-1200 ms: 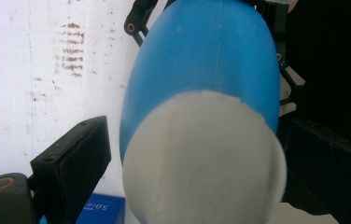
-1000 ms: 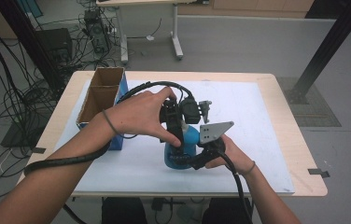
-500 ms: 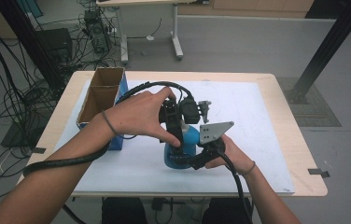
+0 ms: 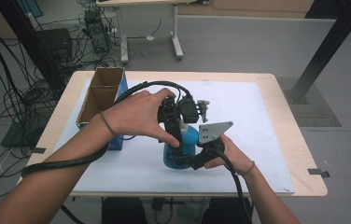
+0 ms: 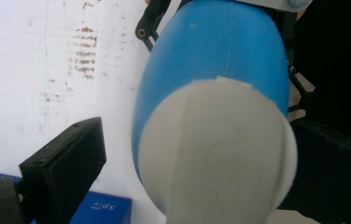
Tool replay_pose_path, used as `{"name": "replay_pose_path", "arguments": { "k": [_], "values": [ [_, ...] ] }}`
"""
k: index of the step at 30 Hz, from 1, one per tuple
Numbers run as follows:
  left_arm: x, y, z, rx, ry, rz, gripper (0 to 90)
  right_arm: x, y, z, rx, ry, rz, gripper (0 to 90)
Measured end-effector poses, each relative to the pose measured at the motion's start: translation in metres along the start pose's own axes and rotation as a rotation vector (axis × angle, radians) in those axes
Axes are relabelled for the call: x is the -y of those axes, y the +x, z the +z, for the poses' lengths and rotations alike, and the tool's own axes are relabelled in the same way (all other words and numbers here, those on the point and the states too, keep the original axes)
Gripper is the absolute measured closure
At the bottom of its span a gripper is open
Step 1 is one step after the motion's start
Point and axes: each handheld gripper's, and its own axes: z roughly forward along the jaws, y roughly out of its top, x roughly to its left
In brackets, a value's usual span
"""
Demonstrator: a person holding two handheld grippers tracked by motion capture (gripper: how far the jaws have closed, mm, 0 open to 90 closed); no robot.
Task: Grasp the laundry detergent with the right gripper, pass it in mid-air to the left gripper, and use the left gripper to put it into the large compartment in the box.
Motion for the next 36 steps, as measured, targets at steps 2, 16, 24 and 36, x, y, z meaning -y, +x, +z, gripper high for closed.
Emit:
{"name": "replay_pose_path", "arguments": {
  "k": [2, 16, 24, 36],
  "values": [
    [0.0, 0.0, 0.0, -0.001, 0.0, -0.001, 4.7, 0.0, 0.0, 0.0, 0.0, -0.002, -0.001, 41.8],
    [-0.007, -0.002, 0.002, 0.002, 0.016, 0.017, 10.2, -0.004, -0.001, 0.002, -0.005, 0.011, -0.008, 41.8],
    [-0.011, -0.003, 0.003, -0.003, 0.028, 0.024, 17.7, -0.005, -0.001, 0.003, -0.01, 0.01, -0.009, 41.8],
    [-0.013, -0.001, 0.005, 0.008, 0.034, 0.034, 28.7, -0.006, -0.001, 0.001, -0.012, 0.014, -0.015, 41.8]
  ]
}}
